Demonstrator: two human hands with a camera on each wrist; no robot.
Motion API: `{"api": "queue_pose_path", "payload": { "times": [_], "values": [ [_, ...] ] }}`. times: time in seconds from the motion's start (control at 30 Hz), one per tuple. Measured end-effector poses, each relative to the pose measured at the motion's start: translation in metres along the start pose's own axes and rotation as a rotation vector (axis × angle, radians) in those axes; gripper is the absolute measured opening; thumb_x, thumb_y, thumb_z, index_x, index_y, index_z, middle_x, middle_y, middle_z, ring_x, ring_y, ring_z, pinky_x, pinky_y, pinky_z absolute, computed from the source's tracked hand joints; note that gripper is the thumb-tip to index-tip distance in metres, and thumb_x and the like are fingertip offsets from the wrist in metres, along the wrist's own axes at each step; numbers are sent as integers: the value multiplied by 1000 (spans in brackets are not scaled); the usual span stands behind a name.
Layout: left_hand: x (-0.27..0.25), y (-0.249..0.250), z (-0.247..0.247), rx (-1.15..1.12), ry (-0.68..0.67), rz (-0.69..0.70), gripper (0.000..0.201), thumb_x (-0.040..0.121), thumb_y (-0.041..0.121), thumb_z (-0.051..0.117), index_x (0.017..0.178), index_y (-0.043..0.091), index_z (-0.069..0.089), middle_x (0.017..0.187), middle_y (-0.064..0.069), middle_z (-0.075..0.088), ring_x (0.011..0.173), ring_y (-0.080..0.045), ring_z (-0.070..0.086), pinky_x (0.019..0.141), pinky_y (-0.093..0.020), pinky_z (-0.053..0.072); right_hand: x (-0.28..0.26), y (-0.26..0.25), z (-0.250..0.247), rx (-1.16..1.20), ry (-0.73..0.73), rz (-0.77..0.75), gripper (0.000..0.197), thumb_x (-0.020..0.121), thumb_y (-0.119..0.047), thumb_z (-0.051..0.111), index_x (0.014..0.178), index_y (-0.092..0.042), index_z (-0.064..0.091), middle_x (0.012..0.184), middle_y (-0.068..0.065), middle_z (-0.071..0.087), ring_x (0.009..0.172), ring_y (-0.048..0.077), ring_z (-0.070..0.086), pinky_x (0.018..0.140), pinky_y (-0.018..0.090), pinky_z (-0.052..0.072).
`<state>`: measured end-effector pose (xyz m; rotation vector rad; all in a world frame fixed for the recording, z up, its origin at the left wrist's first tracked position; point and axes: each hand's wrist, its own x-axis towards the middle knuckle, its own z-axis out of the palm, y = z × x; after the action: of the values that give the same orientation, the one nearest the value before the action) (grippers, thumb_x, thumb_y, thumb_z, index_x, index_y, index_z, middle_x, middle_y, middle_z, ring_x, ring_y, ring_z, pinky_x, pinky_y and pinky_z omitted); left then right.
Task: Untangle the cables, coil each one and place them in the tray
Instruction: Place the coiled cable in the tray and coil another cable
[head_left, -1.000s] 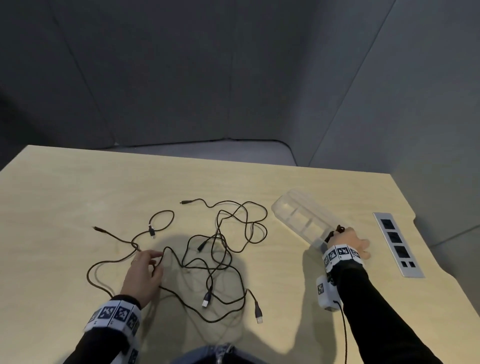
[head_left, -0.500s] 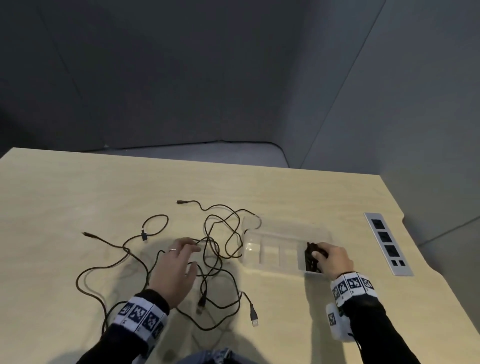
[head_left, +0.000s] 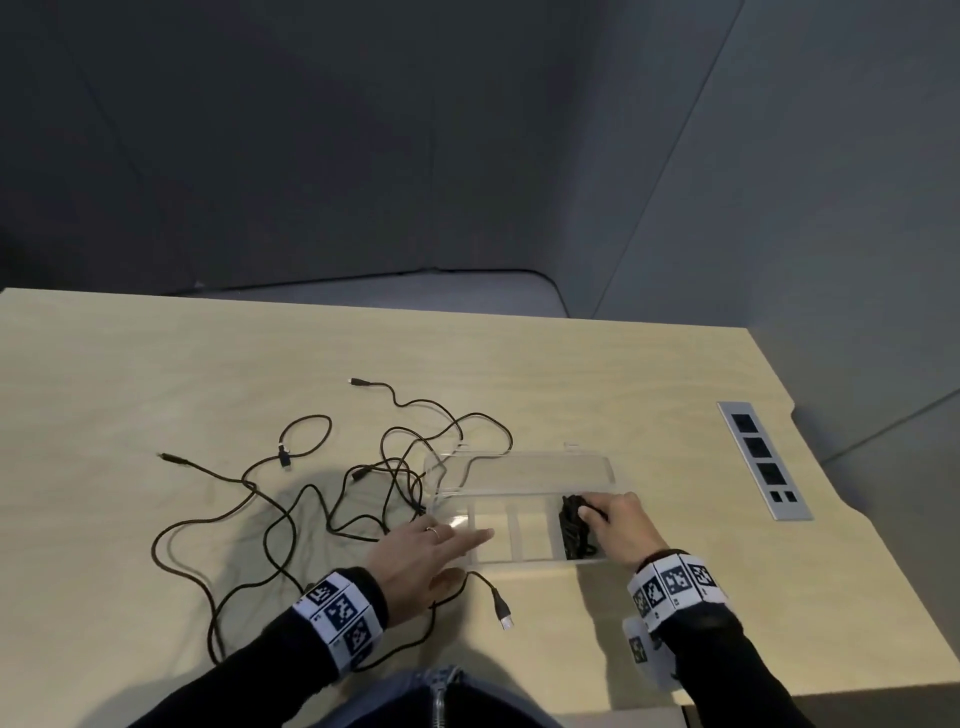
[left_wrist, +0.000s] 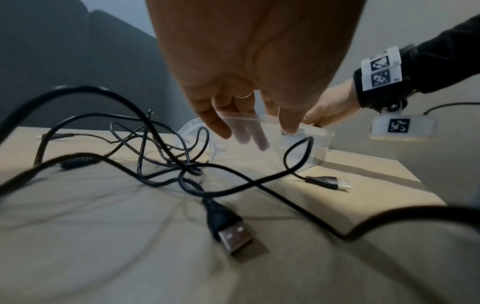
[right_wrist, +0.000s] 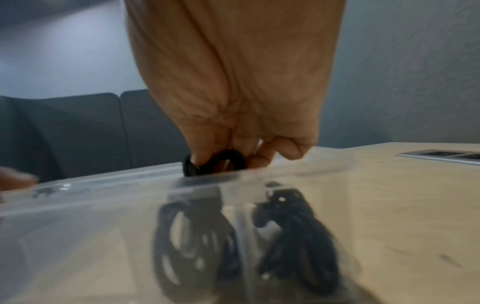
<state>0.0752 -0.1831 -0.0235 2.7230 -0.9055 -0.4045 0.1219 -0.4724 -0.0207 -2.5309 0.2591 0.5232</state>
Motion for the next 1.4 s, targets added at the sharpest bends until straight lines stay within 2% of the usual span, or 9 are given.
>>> {"api": "queue_pose_path", "payload": {
  "times": [0.17, 0.3, 0.47, 0.57, 0.77, 0.9, 1.0, 1.23, 1.4],
  "values": [
    [5, 2, 0, 100, 15, 80, 51, 91, 47, 18, 132, 39, 46, 108, 6, 68, 93, -20, 57, 82, -33, 49, -17, -34, 4, 62, 251, 132, 14, 87, -11, 61, 87, -5, 73, 90, 14, 71, 90, 30, 63, 69, 24, 43],
    [5, 4, 1, 53, -48, 69, 66, 84, 49, 4, 137, 38, 42, 118, 5, 63, 103, -22, 50, 91, -36, 42, -12, -41, 19, 94, 459, 91, 15, 82, 2, 58, 75, -1, 71, 81, 16, 70, 80, 31, 63, 63, 26, 41],
    [6, 5, -1, 31, -97, 32, 79, 73, 51, -9, 142, 42, 30, 125, 7, 57, 112, -21, 43, 93, -35, 32, -19, -43, 37, -119, 345, 65, 30, 95, -23, 48, 121, -10, 56, 133, 11, 49, 121, 32, 34, 94, 41, 31],
    [7, 3, 3, 34, -105, 24, 79, 73, 52, -10, 142, 44, 28, 124, 4, 57, 113, -22, 42, 92, -37, 32, -23, -46, 45, -119, 395, 32, 46, 89, -31, 59, 127, -7, 49, 137, 18, 33, 120, 34, 28, 98, 46, 27],
    [7, 5, 1, 55, -138, 5, 69, 80, 49, -4, 143, 44, 25, 127, 6, 55, 114, -21, 41, 93, -37, 32, -14, -54, 36, 720, 544, 160, 2, 93, -10, 51, 93, -9, 48, 97, 11, 52, 80, 18, 57, 67, 22, 46],
    [7, 6, -2, 43, -110, 15, 71, 80, 48, -4, 143, 42, 28, 126, 5, 55, 115, -22, 41, 95, -36, 32, -12, -39, 37, 195, 513, -40, 13, 87, -2, 60, 95, -1, 69, 98, 15, 63, 96, 34, 59, 77, 27, 38],
    [6, 6, -3, 45, -137, 32, 78, 75, 49, -6, 141, 40, 33, 122, 3, 58, 112, -24, 45, 94, -37, 34, -13, -39, 23, -209, 518, -72, 11, 88, -17, 62, 86, -18, 73, 90, 3, 69, 100, 26, 55, 72, 31, 18],
    [5, 1, -1, 98, -194, 32, 42, 81, 40, 32, 116, 47, 54, 77, 23, 62, 72, -8, 58, 57, -25, 49, 0, -48, -12, -136, 213, 198, 13, 85, -31, 63, 94, -29, 72, 100, 2, 72, 99, 25, 62, 88, 33, 45],
    [4, 3, -8, 77, -171, 5, 55, 87, 44, 14, 136, 41, 39, 112, 5, 63, 104, -25, 52, 85, -41, 42, 0, -67, -11, -403, 195, 182, 16, 88, -26, 57, 97, -19, 69, 97, 5, 71, 92, 24, 65, 75, 27, 46]
  ]
}}
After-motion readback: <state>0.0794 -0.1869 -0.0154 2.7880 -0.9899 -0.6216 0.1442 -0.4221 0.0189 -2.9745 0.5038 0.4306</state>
